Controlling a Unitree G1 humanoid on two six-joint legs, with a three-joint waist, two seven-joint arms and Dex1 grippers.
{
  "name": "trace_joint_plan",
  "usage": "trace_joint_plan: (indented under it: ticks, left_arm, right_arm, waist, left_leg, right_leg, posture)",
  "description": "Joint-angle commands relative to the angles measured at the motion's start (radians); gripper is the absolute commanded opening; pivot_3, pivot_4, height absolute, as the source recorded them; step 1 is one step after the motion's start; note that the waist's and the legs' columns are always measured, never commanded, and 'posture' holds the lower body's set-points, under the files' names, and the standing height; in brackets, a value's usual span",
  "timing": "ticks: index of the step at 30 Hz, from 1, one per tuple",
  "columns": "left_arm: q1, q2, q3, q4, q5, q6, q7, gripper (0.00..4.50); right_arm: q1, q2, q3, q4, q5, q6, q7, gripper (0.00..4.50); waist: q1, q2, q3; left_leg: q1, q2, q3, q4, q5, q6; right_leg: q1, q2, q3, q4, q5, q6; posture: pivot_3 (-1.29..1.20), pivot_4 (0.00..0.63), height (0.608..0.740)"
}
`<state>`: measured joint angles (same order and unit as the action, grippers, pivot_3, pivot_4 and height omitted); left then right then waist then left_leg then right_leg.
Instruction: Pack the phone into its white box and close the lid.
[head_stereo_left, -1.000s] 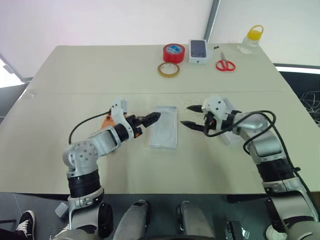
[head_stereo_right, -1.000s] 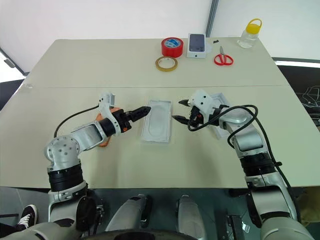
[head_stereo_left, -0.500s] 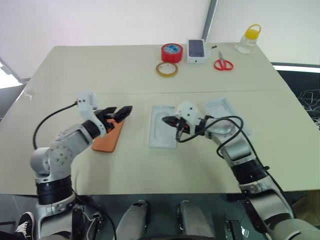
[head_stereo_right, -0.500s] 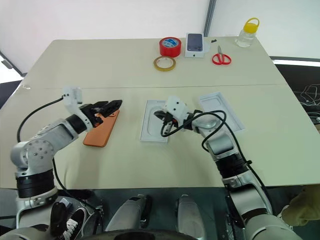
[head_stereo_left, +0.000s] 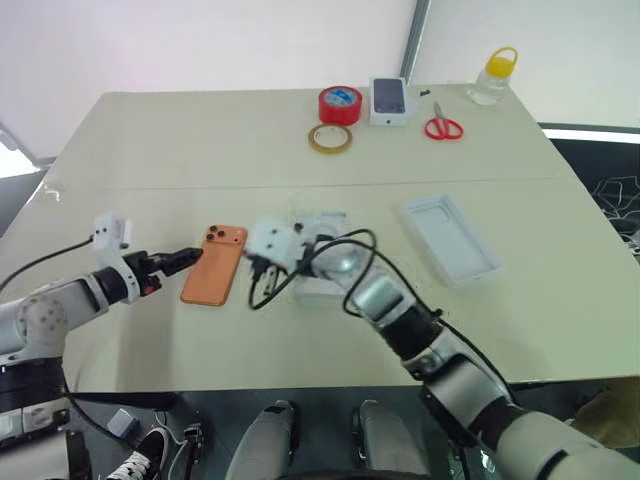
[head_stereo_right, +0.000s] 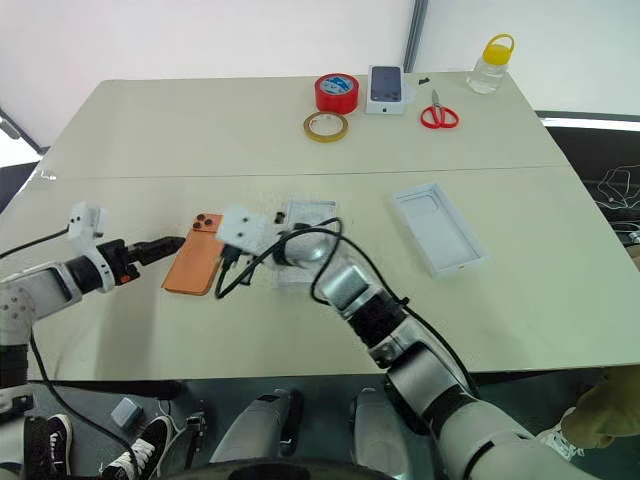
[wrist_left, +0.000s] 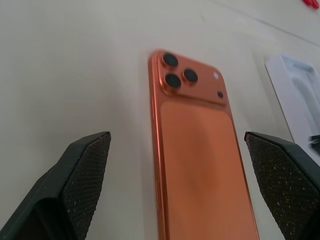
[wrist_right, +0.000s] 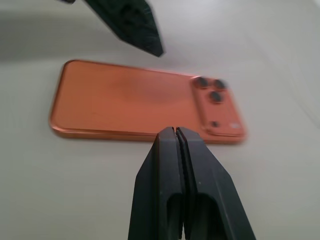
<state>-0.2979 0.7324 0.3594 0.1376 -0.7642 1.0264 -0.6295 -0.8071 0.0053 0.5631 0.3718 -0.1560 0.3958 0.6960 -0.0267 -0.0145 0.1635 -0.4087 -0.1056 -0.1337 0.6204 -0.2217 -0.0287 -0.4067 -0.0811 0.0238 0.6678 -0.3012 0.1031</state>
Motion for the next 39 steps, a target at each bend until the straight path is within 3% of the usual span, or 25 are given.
trace_joint_plan:
  ticks: [1, 16, 33, 36, 38, 39]
  left_arm:
    - [-0.024, 0.011, -0.006, 0.031, 0.014, 0.008, -0.019, 4.50]
    - [-0.071, -0.038, -0.134, 0.063, 0.027, 0.166, -0.098, 4.50]
    - [-0.121, -0.129, -0.063, 0.054, 0.017, 0.236, -0.046, 4.50]
    - [-0.121, -0.133, -0.045, 0.065, 0.020, 0.242, -0.042, 3.72]
    - [-0.116, -0.133, -0.036, 0.062, 0.013, 0.250, -0.044, 2.82]
    - [-0.115, -0.134, -0.033, 0.060, 0.013, 0.252, -0.041, 2.82]
  right_arm:
    - [-0.064, 0.025, 0.016, 0.072, -0.030, 0.027, 0.015, 0.05]
    - [-0.145, 0.074, 0.006, 0.241, -0.077, -0.020, 0.016, 0.05]
    - [-0.139, 0.061, -0.006, 0.248, -0.089, -0.057, 0.009, 0.05]
    - [-0.139, 0.058, -0.008, 0.251, -0.089, -0.059, 0.008, 0.00]
    - [-0.137, 0.058, -0.008, 0.246, -0.087, -0.058, 0.010, 0.00]
    - [-0.137, 0.058, -0.008, 0.245, -0.088, -0.059, 0.010, 0.00]
  waist:
    - [0.001, 0.000, 0.000]
    - [-0.014, 0.004, -0.003]
    - [-0.012, 0.005, -0.004]
    - [-0.013, 0.005, -0.004]
    - [-0.016, 0.005, -0.004]
    - [-0.016, 0.005, -0.004]
  left_leg:
    - [0.000, 0.000, 0.000, 0.000, 0.000, 0.000]
    - [0.002, -0.001, 0.000, -0.001, -0.001, 0.001]
    - [0.002, -0.001, -0.001, -0.001, 0.000, 0.000]
    - [0.002, -0.001, -0.001, -0.001, 0.000, 0.000]
    - [0.002, -0.001, -0.001, -0.001, 0.000, 0.000]
    - [0.002, -0.001, -0.001, -0.001, 0.000, 0.000]
  right_leg:
    - [0.000, 0.000, 0.000, 0.000, 0.000, 0.000]
    - [0.001, 0.000, 0.000, 0.001, 0.000, 0.000]
    - [0.002, -0.001, 0.000, 0.001, 0.000, 0.000]
    - [0.001, -0.001, 0.000, 0.001, 0.000, 0.000]
    - [0.001, -0.001, 0.000, 0.001, 0.000, 0.000]
    - [0.001, -0.001, 0.000, 0.001, 0.000, 0.000]
  posture:
    - [0.00, 0.150, 0.740]
    - [0.00, 0.150, 0.740]
    - [0.00, 0.150, 0.740]
    - [0.00, 0.150, 0.740]
    - [0.00, 0.150, 0.740]
    - [0.00, 0.150, 0.740]
